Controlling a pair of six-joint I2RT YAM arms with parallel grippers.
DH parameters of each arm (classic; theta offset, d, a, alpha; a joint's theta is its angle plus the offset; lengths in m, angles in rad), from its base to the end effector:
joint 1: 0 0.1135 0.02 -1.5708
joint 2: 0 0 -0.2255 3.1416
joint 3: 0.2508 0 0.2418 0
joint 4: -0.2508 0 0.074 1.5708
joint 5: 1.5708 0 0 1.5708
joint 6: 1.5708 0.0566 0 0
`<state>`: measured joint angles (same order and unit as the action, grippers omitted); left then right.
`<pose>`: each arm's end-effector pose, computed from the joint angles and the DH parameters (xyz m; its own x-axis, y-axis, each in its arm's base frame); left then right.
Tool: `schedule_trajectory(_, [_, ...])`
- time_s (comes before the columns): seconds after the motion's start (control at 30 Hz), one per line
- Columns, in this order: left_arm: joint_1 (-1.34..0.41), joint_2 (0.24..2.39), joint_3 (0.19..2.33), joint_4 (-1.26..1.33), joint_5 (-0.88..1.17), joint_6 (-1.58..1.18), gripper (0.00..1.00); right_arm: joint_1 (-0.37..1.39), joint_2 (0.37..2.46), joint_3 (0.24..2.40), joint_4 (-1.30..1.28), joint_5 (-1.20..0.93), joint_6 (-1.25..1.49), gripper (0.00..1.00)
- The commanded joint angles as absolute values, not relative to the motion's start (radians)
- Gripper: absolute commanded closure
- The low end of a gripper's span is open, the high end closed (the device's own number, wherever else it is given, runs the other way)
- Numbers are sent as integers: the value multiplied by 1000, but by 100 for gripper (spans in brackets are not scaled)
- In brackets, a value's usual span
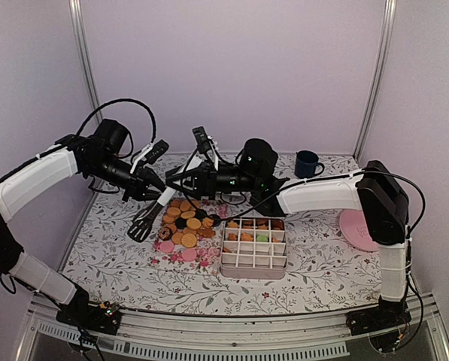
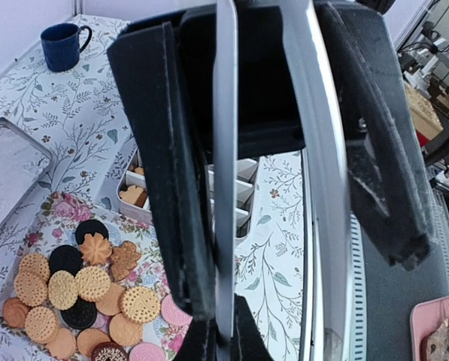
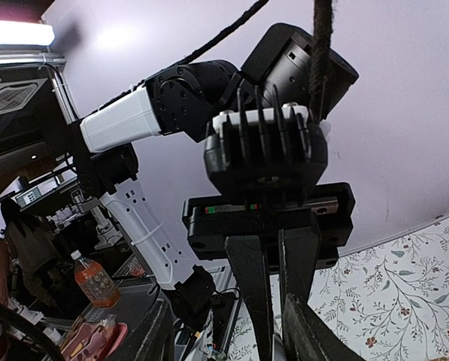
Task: Pack the cookies
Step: Pass from the left arm to the right
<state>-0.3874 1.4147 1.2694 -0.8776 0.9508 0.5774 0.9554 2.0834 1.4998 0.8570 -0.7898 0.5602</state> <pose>0.2428 -0.1488 0.2705 -0.3282 0.4764 -0.8157 0.9442 0.1405 -0.2978 0.2378 0.4060 0.2618 -0.3832 0.1060 -0.9176 -0.9042 -0.2459 0.3492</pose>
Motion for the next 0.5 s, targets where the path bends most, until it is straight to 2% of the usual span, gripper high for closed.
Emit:
schedule_trajectory(0.0, [-396,1381,1280,-845,937,558,100,965,2097,1510,840,-781,553,51])
schedule_trajectory(0.23, [-396,1380,1288,-846,925,549,97,960,2097,1509,823,-782,558,58])
schedule_trajectory(0.3, [-395,1380,1293,-853,907,554,91,955,2086,1497,820,-771,557,60])
schedule_trajectory(0.4, [-392,1380,1295,-880,861,578,72,947,2055,1470,803,-736,530,62])
schedule_trajectory(0.47, [-384,1382,1287,-892,832,593,68,946,2033,1454,772,-706,493,64])
